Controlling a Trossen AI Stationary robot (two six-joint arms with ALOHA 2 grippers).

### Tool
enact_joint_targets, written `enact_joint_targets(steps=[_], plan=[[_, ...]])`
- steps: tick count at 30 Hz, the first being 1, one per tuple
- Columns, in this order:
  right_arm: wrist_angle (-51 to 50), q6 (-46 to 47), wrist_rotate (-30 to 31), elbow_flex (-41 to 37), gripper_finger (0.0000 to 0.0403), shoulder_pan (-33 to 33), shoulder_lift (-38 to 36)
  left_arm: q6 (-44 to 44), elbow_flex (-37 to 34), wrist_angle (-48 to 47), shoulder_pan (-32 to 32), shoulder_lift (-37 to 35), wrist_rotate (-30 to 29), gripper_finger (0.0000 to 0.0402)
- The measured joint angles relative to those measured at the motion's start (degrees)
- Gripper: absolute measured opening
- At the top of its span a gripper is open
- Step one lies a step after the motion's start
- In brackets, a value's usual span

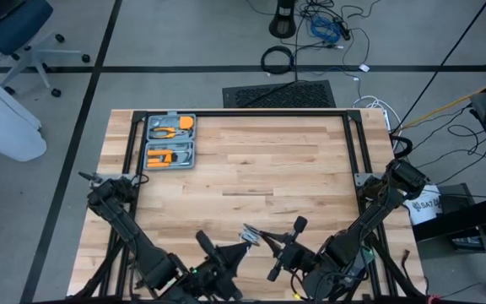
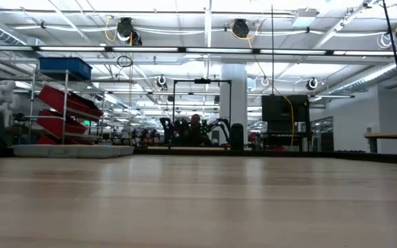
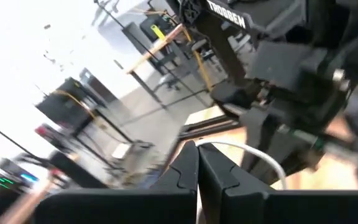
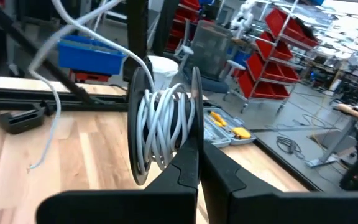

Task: Coil cords
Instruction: Coil the white wire on the spool

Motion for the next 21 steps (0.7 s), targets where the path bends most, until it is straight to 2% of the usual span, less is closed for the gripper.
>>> enact_joint_targets(steps=[6,13,16,21], plan=[[-0.01,-0.04,-4.56,0.0,0.0,-0.23,0.0,17.19,0.0,-0.02,-0.08,-0.04,-1.56,0.0001],[-0.02,-0.02,-5.9,0.0,0.0,-0.28,0.0,36.21,-0.01,0.0,-0.78,-0.04,-1.63,0.0002],[-0.02,0.02,-6.22,0.0,0.0,-0.39,0.0,41.49,-0.01,-0.03,-1.21,-0.04,-1.3,0.0002],[0.22,0.89,-11.03,0.0,0.0,-0.9,0.0,46.66,-0.01,-1.69,-1.21,-0.07,0.16,0.0001]])
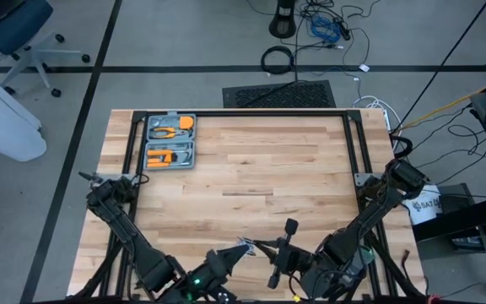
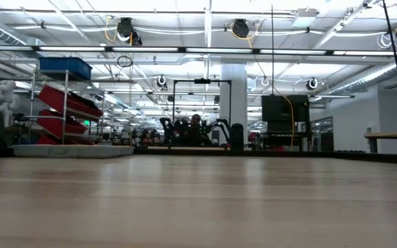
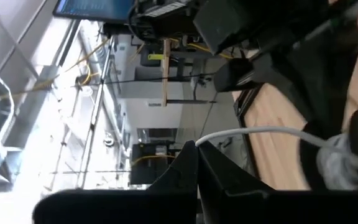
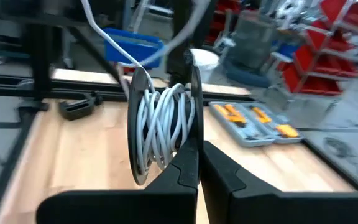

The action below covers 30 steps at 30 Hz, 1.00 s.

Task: Coil cords
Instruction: Coil the white wire on the spool

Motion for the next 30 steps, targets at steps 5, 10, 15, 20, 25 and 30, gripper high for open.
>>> enact_joint_targets(steps=[5,10,15,20,25,30], plan=[[-0.13,0.9,-5.73,0.0,0.0,-0.39,0.0,-0.01,0.0,-1.86,0.52,0.0,0.05,0.0002],[-3.97,2.86,-7.21,0.0,0.0,0.62,-0.55,-4.97,0.0,-1.81,0.39,-0.04,-1.17,0.0002],[-7.86,6.11,-8.34,0.0,0.0,2.3,-1.73,-9.69,0.0,-1.35,0.31,-0.04,-2.8,0.0002],[-8.26,6.03,-8.16,0.0,0.0,3.91,-2.2,-24.12,0.0,-1.51,0.54,-0.04,-3.9,0.0002],[-8.28,6.34,-8.19,0.0,0.0,5.59,-3.44,-31.13,0.0,-1.42,0.52,-0.04,-3.9,0.0002],[-9.08,6.11,-8.36,0.0,0.0,7.15,-3.79,-32.98,-0.03,-1.49,0.4,-0.04,-3.96,0.0024]])
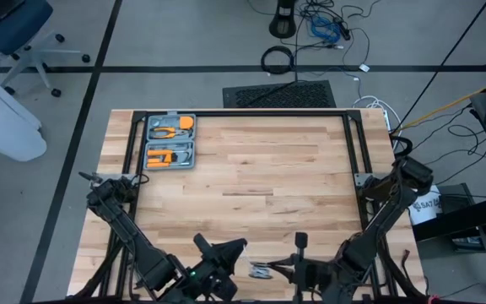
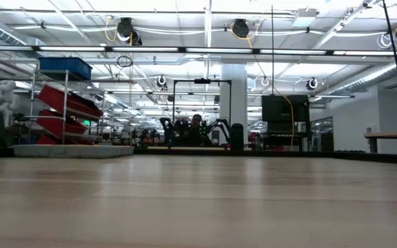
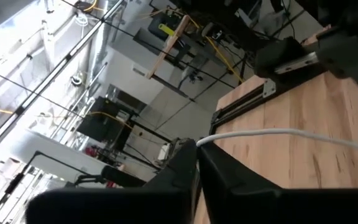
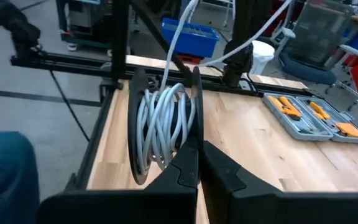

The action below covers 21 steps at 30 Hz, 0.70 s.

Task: Coil cords
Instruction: Coil the white wire on the spool

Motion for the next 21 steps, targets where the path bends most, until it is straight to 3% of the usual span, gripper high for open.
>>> enact_joint_targets(steps=[3,9,16,21], plan=[[-1.77,1.22,-1.7,0.0,0.0,0.93,-0.95,-1.04,-0.54,-0.17,-0.47,0.0,-0.15,0.0061],[-6.62,7.46,-11.98,0.0,0.0,1.28,-4.37,-1.91,-0.58,0.15,-0.61,0.0,-1.4,0.0127],[-7.76,9.24,-16.59,0.0,0.0,0.69,-5.54,-3.02,-0.58,1.08,0.39,0.0,-1.03,0.0136],[-7.73,8.07,-21.91,0.0,0.0,-0.89,-5.5,-3.17,-0.58,1.84,0.7,0.0,3.16,0.0136]])
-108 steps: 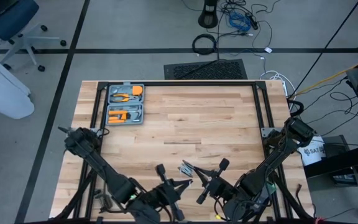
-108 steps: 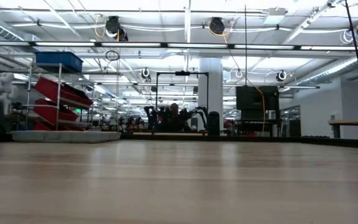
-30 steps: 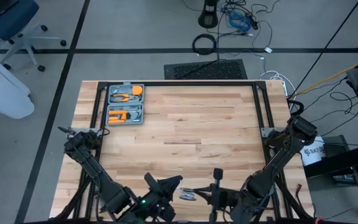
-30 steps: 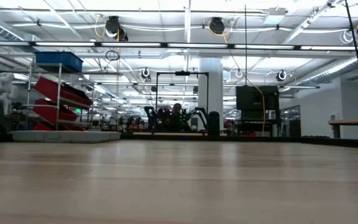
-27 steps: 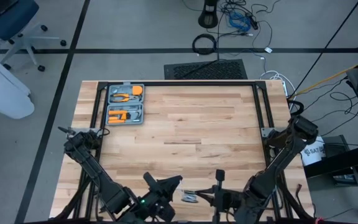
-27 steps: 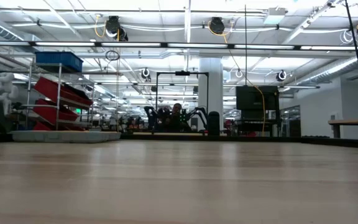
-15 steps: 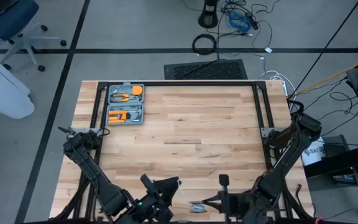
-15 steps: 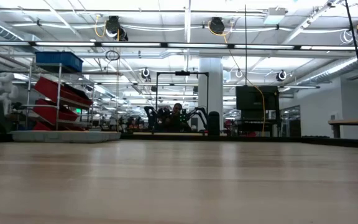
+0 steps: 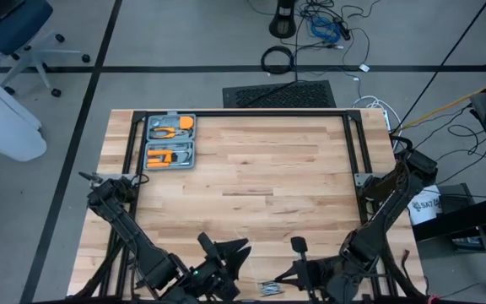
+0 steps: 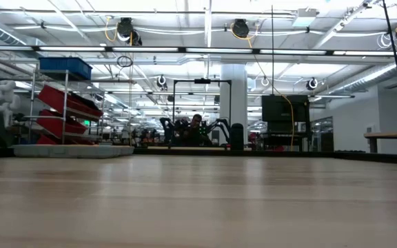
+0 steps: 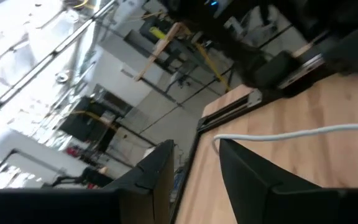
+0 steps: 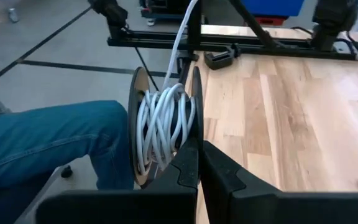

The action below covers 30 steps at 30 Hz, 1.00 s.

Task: Coil cords
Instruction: Coil the white wire on the spool

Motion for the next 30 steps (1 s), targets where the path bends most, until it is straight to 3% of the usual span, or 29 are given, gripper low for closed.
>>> enact_joint_targets(steps=[6,13,18,25,30], plan=[[6.13,-7.3,-7.22,0.0,0.0,-2.93,0.47,-1.39,0.0,0.29,1.31,0.0,6.19,0.0136],[19.36,-22.02,-21.12,0.0,0.0,-5.08,2.9,-1.54,0.0,1.03,2.96,0.02,10.47,0.0136],[22.74,-26.87,-22.93,0.0,0.0,-5.01,3.43,-3.99,0.0,1.12,2.92,0.02,13.77,0.0136],[24.39,-27.36,-22.78,0.0,0.0,-4.79,3.45,-4.64,0.0,1.39,1.59,0.02,13.65,0.0136],[27.52,-28.54,-21.87,-0.01,0.0,-4.28,3.45,-10.22,0.0,1.66,-0.85,0.02,12.73,0.0136]])
